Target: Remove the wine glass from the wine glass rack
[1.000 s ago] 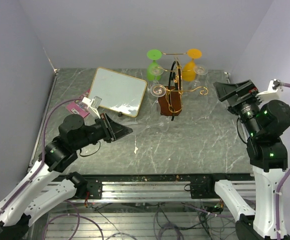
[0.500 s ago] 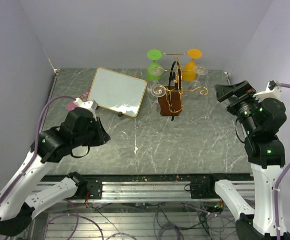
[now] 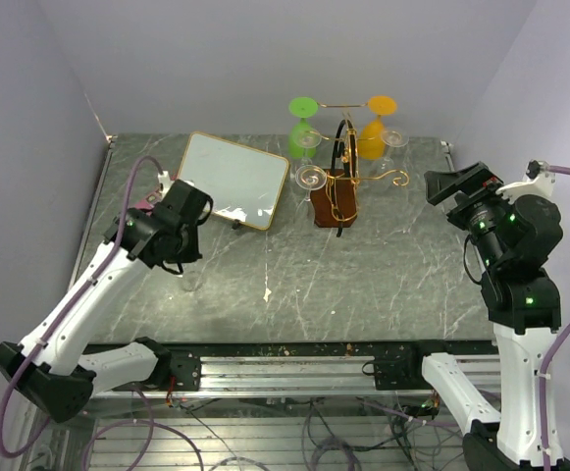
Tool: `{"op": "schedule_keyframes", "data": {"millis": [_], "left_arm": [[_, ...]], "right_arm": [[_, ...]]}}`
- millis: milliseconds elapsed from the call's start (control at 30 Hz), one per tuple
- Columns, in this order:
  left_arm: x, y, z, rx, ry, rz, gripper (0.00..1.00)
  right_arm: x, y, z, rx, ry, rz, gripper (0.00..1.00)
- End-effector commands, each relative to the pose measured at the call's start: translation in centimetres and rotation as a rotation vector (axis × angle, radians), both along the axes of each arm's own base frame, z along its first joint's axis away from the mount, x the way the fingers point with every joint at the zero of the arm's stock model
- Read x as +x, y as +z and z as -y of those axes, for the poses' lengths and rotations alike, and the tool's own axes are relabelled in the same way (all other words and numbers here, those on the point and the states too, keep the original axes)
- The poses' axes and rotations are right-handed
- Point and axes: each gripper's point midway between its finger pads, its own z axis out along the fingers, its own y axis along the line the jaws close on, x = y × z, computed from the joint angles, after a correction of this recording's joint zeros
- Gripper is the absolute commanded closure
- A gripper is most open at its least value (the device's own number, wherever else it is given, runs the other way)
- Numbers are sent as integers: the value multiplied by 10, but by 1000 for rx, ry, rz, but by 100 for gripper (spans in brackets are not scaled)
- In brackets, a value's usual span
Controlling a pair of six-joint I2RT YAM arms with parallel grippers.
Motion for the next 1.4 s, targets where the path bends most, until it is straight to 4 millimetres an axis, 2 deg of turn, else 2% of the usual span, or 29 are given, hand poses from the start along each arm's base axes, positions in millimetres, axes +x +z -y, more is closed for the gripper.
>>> {"op": "schedule_keyframes", "data": {"millis": [0, 200, 433, 833, 1167, 1233, 1367], "left_arm": [[12, -9, -25, 16, 55, -51, 93], [26, -14, -48, -5, 137, -57, 93], [24, -35, -72, 6, 260, -132, 93], [24, -58, -82, -21, 324, -199, 93], [31, -61, -84, -9, 318, -234, 93], [32, -59, -86, 0, 318, -227, 89], [33, -49, -94, 36, 330, -203, 73]], "right_arm": [[-3, 1, 5, -40, -16, 2, 0], [-2, -4, 2, -43, -3, -12, 0], [1, -5, 5, -75, -6, -23, 0], [4, -12, 4, -81, 2, -42, 0], [8, -16, 4, -87, 2, -52, 0], [9, -17, 3, -87, 5, -56, 0], [11, -21, 4, -91, 4, -63, 0]]}}
